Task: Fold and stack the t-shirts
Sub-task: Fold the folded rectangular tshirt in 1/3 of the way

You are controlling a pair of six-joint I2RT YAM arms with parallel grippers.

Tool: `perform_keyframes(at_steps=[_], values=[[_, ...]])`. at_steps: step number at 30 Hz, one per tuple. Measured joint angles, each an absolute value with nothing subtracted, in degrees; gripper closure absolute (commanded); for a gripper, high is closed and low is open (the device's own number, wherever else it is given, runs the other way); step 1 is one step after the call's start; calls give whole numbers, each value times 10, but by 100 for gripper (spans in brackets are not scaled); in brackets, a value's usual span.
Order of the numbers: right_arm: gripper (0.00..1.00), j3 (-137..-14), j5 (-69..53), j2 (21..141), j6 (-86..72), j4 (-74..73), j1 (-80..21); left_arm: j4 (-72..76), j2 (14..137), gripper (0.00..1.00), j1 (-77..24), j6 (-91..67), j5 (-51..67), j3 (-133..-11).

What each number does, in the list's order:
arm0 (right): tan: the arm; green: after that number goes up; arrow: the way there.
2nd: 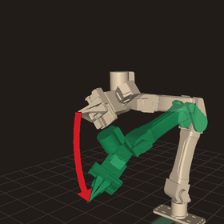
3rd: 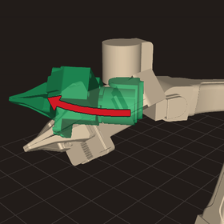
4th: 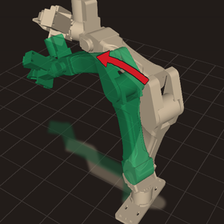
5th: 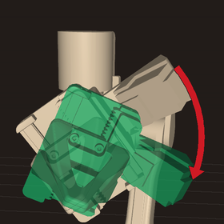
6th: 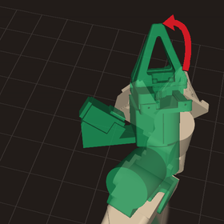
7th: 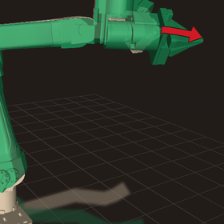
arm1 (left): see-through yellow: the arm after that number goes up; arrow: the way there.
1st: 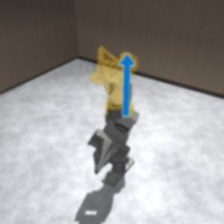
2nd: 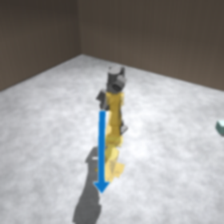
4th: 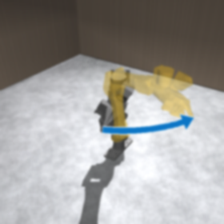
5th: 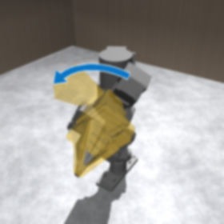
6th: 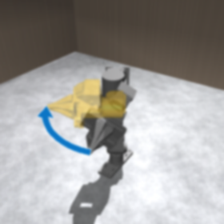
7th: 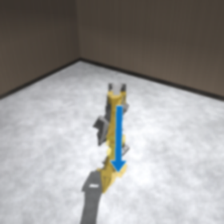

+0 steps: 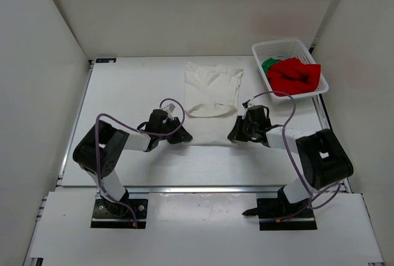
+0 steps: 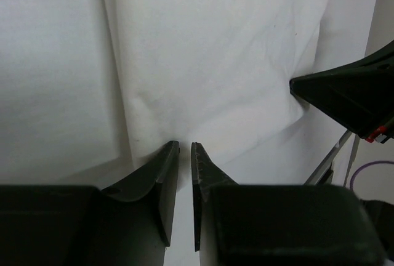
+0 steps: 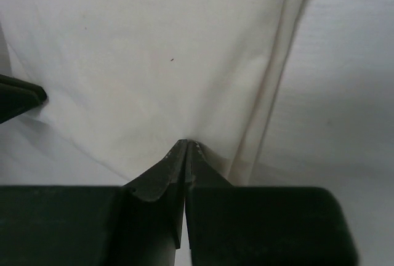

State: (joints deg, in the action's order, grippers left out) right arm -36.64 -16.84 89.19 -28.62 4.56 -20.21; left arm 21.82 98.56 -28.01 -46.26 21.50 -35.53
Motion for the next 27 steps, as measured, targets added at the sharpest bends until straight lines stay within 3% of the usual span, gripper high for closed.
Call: perform_keyframes(at_steps=[6,14,21,27], values=[[100,-292,-143,806,-309,47,-248,220,901,72,-310,-458,209,-269],[100,-351,-121,744,-295,-47,-263,115,797,69,-324,-427,184,-263],[100,-440,-132,874,-284,-3,-316,115,801,68,-380,-418,163,-285],[99,-522,-134,999,-273,-1,-320,134,841,68,-362,-418,163,-268]])
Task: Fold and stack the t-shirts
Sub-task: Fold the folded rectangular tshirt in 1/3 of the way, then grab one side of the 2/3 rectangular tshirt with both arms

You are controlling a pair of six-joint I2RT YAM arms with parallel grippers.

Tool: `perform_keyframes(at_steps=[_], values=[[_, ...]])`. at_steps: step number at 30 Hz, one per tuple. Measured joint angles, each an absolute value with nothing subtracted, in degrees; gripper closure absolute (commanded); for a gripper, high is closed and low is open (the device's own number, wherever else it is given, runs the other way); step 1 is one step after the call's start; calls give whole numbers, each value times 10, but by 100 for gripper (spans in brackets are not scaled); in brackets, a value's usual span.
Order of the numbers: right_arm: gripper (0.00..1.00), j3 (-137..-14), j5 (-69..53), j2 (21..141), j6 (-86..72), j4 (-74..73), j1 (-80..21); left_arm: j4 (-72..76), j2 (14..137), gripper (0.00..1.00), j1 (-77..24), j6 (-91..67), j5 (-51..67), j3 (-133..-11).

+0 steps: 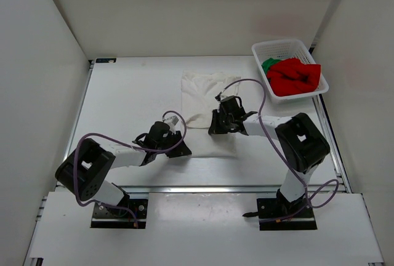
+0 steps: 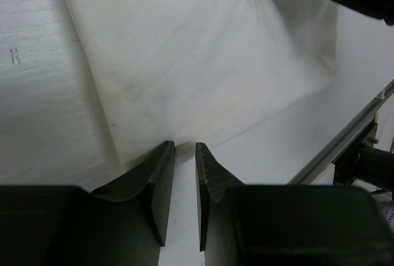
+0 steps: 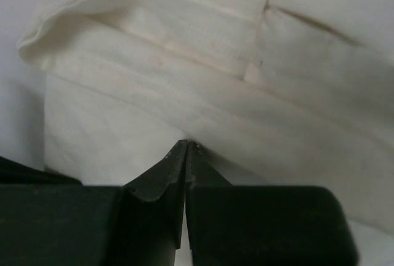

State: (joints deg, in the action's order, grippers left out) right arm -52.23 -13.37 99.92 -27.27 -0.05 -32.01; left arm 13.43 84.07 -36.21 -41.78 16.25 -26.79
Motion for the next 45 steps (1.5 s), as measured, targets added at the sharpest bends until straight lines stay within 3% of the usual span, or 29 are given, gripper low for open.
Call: perform_keyframes(at_steps=[10,18,22,28,34,38,41,45], values=[[100,-607,-100,1073,-268,18,-284,171,827,67,-358,-416,166,-236],[100,-690,-101,1081,-264,25,-216,94,723,61,-344,-399,167,-232],[100,-636,-104,1002,-256,32,-231,69,694,59,-318,-386,169,-231],[100,-511,-136,923,-260,40,-296,42,695,49,-289,-366,175,-209],[74,-341,-105,772,-282,-7,-337,49,716,39,-289,-362,183,-205],[55,-247,-80,609,-308,-28,-340,69,744,40,-300,-362,191,-218],[51,-177,-85,528,-328,-26,-308,82,755,46,-305,-364,190,-220],[47,-128,-103,512,-343,-23,-255,93,765,49,-305,-367,189,-220]])
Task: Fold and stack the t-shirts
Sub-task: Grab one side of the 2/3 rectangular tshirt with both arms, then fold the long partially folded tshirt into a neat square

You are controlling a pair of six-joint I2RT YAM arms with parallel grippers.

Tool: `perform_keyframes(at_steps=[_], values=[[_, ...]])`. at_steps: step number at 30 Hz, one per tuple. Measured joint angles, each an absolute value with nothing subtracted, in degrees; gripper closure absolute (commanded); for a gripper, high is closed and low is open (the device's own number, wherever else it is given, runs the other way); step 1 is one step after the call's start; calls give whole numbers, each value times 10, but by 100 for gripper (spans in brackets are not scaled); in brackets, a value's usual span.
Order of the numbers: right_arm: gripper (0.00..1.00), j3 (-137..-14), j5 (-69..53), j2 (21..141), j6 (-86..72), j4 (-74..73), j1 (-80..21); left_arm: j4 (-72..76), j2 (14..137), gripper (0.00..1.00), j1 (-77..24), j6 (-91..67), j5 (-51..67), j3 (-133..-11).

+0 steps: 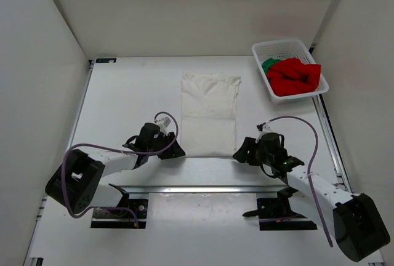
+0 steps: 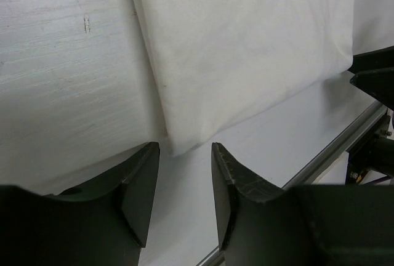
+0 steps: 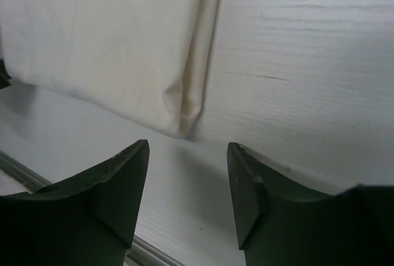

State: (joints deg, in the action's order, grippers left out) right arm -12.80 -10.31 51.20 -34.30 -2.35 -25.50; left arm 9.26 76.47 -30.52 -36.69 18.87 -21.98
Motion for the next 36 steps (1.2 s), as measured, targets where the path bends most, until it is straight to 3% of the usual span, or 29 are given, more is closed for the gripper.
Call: perform_keyframes(at_steps=[4,6,13,17,21,31,34,36], values=[[50,-128,-147,547,-347,16,-223,110,777,56,-306,-374,188,-220],[56,-131,-160,571,-347,38,-225,117,784,59,-306,-377,188,-220],[100,-133,-203,631,-357,83,-219,123,795,87,-311,-390,180,-220],[99,-131,-204,626,-364,88,-220,117,793,100,-313,-391,178,-219],[100,-122,-166,562,-378,60,-281,85,761,100,-319,-384,171,-212],[100,-112,-5,270,-512,-172,-563,-177,431,100,-368,-389,156,-152],[100,-159,1,293,-498,-214,-532,-225,424,100,-333,-386,163,-228],[100,-212,-36,348,-460,-217,-452,-224,460,100,-316,-381,164,-293]])
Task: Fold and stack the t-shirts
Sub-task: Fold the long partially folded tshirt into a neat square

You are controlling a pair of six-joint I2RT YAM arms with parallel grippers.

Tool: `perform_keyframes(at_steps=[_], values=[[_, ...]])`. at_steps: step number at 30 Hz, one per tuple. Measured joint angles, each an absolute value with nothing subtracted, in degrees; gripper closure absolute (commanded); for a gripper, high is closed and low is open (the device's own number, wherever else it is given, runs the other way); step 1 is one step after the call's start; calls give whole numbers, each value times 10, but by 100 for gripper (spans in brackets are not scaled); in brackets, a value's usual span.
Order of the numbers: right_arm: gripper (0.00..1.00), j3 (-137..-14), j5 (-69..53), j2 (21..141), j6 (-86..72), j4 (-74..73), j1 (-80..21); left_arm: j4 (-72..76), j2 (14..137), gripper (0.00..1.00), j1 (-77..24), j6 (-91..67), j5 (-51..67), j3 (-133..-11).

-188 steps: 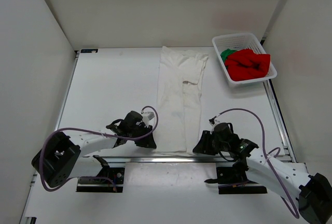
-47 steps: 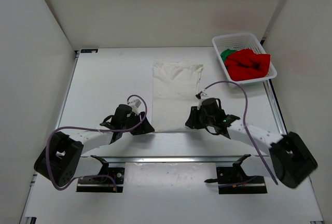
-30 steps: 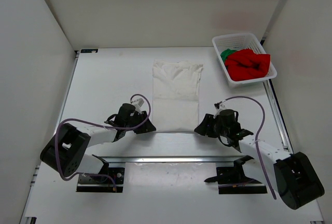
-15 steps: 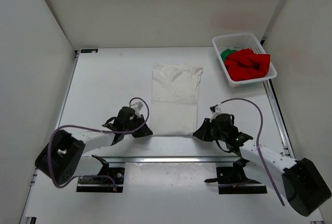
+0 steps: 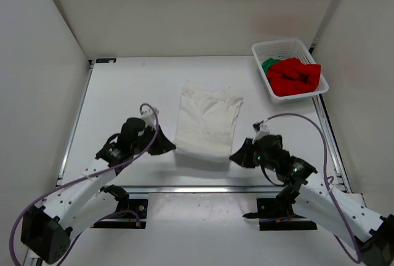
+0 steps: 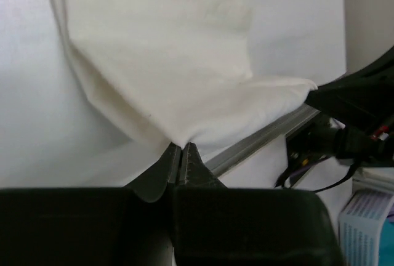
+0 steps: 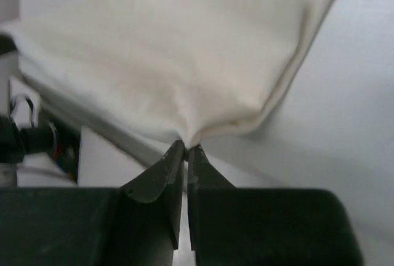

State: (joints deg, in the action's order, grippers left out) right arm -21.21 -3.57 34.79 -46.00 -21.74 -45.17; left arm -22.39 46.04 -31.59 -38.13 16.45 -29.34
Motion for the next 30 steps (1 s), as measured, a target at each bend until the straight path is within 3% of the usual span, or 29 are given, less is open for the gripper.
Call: perform_keyframes(at_steps=[5,7,14,22,25,27,30], values=[[100,-322,-156,500,-359,-134,-178,-156,618,100,-292,-374,166,-449],[100,-360,-184,566,-333,-119,-131,-121,688,100,-282,-378,167,-485],[99,-569,-225,838,-268,-87,-93,-77,967,100,-227,-392,143,-661],[100,-826,-248,1092,-237,-96,-76,-60,1116,98,-181,-417,117,-788],[97,-906,-258,1181,-233,-111,-71,-41,1160,81,-168,-430,117,-818],[81,-948,-259,1228,-232,-127,-70,-36,1190,60,-159,-439,122,-839],[60,-978,-247,1264,-224,-150,-70,-33,1227,50,-142,-446,127,-860]])
